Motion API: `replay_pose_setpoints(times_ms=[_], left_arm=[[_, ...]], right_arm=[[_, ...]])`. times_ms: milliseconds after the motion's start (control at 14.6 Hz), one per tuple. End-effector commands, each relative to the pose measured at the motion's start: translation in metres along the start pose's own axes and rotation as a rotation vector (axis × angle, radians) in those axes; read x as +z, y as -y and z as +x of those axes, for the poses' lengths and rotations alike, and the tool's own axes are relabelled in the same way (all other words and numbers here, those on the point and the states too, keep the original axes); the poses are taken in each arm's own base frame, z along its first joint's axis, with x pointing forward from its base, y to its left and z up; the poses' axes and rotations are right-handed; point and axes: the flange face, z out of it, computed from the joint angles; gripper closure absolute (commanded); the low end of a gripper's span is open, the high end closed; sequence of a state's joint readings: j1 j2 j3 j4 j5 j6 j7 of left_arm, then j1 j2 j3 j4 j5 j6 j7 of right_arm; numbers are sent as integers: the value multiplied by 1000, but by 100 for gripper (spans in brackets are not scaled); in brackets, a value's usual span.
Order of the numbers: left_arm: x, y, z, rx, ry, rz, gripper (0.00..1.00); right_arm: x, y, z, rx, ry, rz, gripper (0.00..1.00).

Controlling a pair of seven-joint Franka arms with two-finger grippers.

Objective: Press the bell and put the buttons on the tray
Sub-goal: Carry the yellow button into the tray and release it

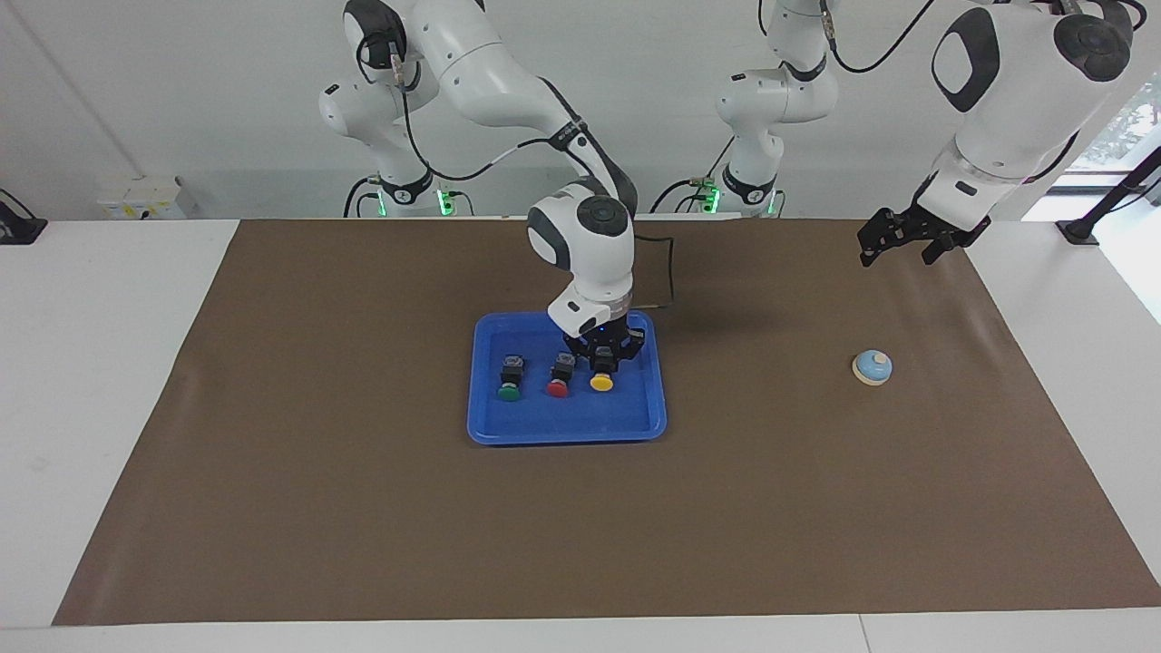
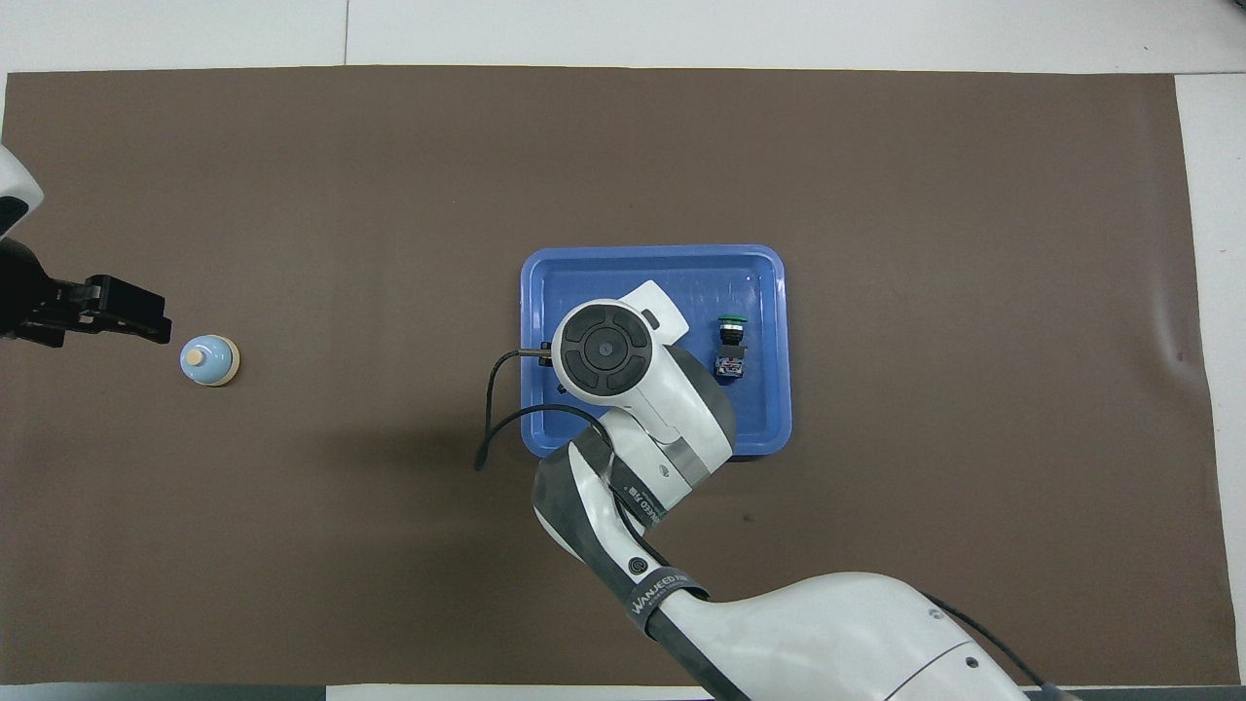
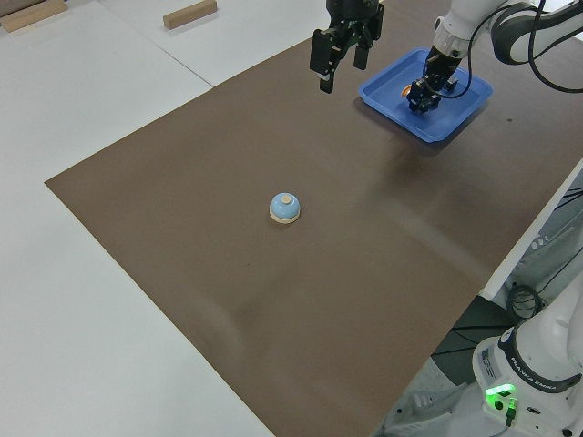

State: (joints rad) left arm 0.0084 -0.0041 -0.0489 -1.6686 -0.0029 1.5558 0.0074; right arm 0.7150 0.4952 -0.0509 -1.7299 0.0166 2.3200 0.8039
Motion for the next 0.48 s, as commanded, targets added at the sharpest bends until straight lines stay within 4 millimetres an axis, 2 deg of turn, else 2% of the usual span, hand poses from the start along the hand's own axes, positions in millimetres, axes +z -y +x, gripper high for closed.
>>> replay_pose_setpoints(times_ms=[0, 137, 274, 342, 411], left_arm=[[-6, 1, -5, -12, 5, -13, 0], [-7, 1, -6, -12, 3, -12, 0], [-6, 1, -5, -12, 5, -13, 0], [-6, 1, -5, -12, 5, -13, 0], [-7, 1, -6, -12, 3, -12, 0]], right_arm=[[-7, 11, -18, -29, -4, 8, 0], [-16, 15, -15, 11, 1, 4, 0], [-35, 10, 2, 45, 18, -18, 0], [-48, -3, 18, 70, 22, -29, 0], [-74, -37, 47, 120, 9, -21, 0]])
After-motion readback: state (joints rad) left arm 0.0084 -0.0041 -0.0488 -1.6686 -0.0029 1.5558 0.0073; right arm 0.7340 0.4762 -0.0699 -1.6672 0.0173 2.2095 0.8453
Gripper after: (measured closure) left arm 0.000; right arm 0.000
